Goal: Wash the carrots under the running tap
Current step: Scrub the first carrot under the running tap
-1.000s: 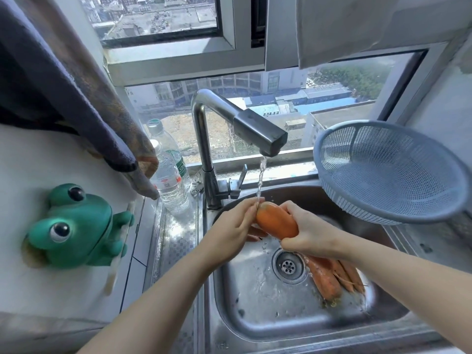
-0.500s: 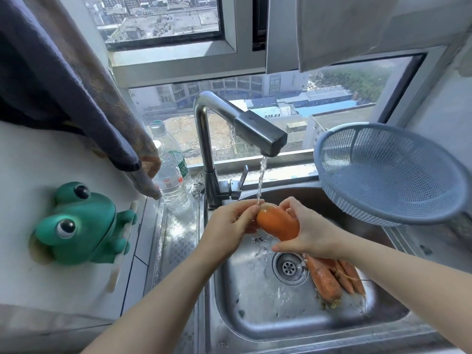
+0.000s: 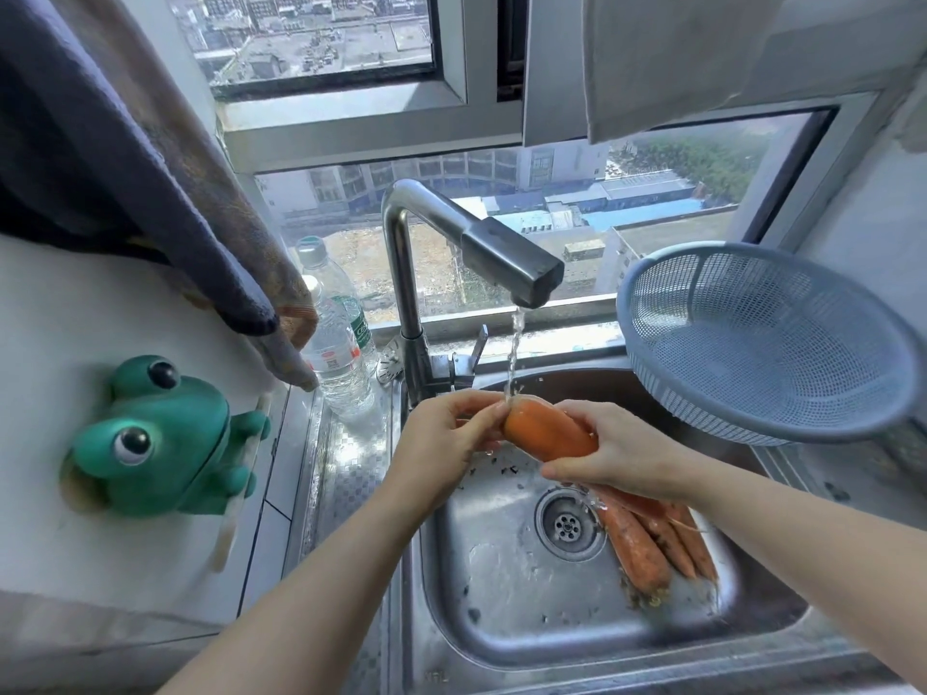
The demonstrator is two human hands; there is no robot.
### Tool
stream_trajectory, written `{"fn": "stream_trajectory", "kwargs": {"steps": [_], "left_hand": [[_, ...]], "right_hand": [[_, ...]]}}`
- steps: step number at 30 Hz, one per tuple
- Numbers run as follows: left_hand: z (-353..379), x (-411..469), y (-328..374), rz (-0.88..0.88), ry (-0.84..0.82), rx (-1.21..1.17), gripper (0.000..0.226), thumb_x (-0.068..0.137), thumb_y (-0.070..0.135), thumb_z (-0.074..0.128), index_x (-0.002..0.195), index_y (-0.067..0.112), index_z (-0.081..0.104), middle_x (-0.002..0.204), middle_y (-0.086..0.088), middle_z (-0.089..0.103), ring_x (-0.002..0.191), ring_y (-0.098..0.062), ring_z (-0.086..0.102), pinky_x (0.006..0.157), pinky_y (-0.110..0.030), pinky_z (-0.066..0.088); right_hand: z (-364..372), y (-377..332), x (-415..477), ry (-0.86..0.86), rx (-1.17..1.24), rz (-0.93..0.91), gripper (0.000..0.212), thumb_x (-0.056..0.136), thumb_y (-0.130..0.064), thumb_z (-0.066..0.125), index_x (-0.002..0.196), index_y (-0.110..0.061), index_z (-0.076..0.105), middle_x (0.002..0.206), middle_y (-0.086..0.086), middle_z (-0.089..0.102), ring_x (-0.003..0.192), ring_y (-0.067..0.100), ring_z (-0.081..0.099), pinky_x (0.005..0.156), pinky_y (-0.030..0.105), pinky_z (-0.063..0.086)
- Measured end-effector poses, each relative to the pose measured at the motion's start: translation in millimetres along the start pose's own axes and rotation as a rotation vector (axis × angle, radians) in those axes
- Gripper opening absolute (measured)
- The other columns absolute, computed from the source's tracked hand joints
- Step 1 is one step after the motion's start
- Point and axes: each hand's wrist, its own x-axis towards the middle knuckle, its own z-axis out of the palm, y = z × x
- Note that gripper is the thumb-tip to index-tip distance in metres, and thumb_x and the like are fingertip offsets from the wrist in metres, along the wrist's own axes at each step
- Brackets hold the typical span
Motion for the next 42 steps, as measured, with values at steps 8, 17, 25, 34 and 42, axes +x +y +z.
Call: {"fn": "stream_trajectory", "kwargs": {"steps": [8, 17, 25, 34, 42], "left_hand": [[-6, -1, 3, -0.051, -0.125, -0.073, 0.017, 0.095, 0.019, 0.057, 0.105, 0.025, 0.069, 0.098, 0.002, 0.072, 0.087, -0.008, 0.068, 0.079, -0.029, 0.058], [1, 3, -4, -0.025, -0.011, -0.062, 0.016, 0.092, 0.014, 0.061, 0.089, 0.024, 0.072, 0.084, 0.005, 0.073, 0.072, -0.006, 0.067, 0.067, -0.020, 0.052], [-3, 0, -3, -0.095, -0.079, -0.087, 0.017, 0.090, 0.030, 0.061, 0.102, 0.023, 0.071, 0.103, 0.000, 0.072, 0.094, -0.011, 0.068, 0.073, -0.026, 0.056], [0, -1, -3, -0.083, -0.041, -0.098, 0.017, 0.096, 0.017, 0.056, 0.102, 0.016, 0.072, 0.093, -0.001, 0.074, 0.080, -0.010, 0.069, 0.062, -0.018, 0.050], [7, 3, -5, -0.090, -0.001, -0.118, 0.018, 0.093, 0.024, 0.061, 0.101, 0.013, 0.072, 0.092, 0.001, 0.071, 0.077, -0.002, 0.064, 0.060, -0.016, 0.048]], "right_hand": [[-5, -5, -2, -0.113, 0.170, 0.064, 0.021, 0.080, -0.025, 0.075, 0.096, -0.018, 0.063, 0.074, -0.005, 0.067, 0.067, 0.010, 0.066, 0.066, 0.027, 0.053], [-1, -7, 0, -0.107, 0.158, 0.122, 0.060, 0.071, -0.019, 0.085, 0.115, -0.020, 0.045, 0.098, 0.007, 0.065, 0.080, 0.026, 0.068, 0.073, 0.040, 0.057], [-5, -4, 0, -0.120, 0.234, 0.099, 0.046, 0.075, -0.030, 0.081, 0.111, -0.017, 0.057, 0.091, 0.008, 0.070, 0.077, 0.026, 0.072, 0.072, 0.036, 0.057], [-5, -2, -1, -0.190, 0.388, 0.157, 0.060, 0.065, -0.049, 0.072, 0.110, -0.011, 0.064, 0.090, 0.009, 0.068, 0.073, 0.022, 0.064, 0.072, 0.041, 0.047], [-4, -8, 2, -0.223, 0.469, 0.164, 0.058, 0.062, -0.048, 0.070, 0.106, -0.010, 0.063, 0.091, 0.013, 0.068, 0.063, 0.017, 0.060, 0.062, 0.032, 0.049]]}}
